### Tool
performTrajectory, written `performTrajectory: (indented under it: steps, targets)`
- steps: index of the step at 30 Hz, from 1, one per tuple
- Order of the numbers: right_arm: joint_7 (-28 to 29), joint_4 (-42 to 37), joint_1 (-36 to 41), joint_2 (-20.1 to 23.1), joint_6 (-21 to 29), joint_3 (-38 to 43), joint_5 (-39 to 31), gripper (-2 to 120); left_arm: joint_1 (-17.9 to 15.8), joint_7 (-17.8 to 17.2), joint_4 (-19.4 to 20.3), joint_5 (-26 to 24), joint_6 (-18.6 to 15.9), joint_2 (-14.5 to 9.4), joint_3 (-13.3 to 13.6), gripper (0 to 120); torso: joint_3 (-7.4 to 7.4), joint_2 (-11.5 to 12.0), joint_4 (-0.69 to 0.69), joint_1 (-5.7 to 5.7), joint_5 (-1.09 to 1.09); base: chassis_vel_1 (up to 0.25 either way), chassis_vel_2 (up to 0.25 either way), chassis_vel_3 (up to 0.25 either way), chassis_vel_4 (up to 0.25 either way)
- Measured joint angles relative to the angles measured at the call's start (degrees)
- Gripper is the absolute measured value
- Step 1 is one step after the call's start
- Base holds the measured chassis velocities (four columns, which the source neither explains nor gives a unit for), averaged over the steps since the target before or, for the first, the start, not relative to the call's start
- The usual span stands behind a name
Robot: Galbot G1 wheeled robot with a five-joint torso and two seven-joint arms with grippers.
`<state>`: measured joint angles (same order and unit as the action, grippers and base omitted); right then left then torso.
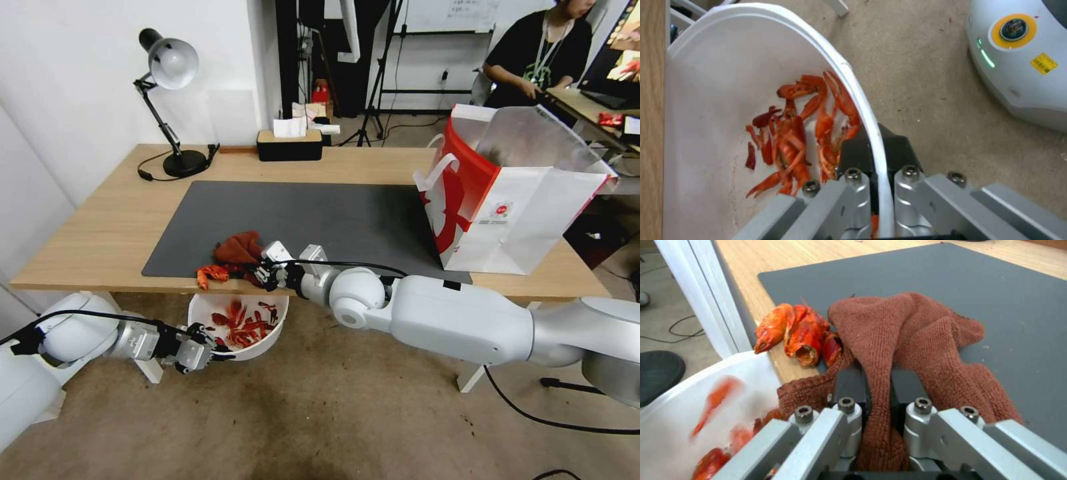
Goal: Sweep shrimp from table into container with towel, then put container into takeout bag.
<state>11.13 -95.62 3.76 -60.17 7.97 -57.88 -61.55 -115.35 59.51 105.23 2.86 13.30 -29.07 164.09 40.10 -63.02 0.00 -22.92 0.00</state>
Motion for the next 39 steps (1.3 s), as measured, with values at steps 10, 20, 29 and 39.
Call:
performTrajectory:
  steps: [10, 20, 29, 39]
  targets:
    - [-0.07, -1.2, -0.6, 0.48, 0.01, -0.48, -0.13, 4, -0.1, -0.02, 0.21, -0.16, -0.26, 0.1, -0.01, 0, 0.0, 0.0, 0.0, 0.0, 0.0, 0.0, 0.0, 0.0, 0.0]
    - [-0.13, -2.68, -1.26, 1.19, 0.12, -1.4, -0.31, 4, -0.38, -0.05, 0.07, -0.44, -0.46, 0.22, -0.03, 0, 0.0, 0.0, 0.0, 0.0, 0.0, 0.0, 0.0, 0.0, 0.0]
    - [-0.3, -4.51, -1.73, 2.64, 0.18, -2.27, -0.36, 4, -0.62, -0.05, -0.11, -0.55, -0.51, 0.26, -0.03, 0, 0.0, 0.0, 0.0, 0.0, 0.0, 0.0, 0.0, 0.0, 0.0]
    - [-0.9, -6.82, -2.37, 4.77, 0.23, -3.47, -0.37, 4, -0.61, -0.06, -0.09, -0.68, -0.51, 0.44, -0.02, 0, 0.0, 0.0, 0.0, 0.0, -0.01, 0.0, 0.0, 0.0, 0.0]
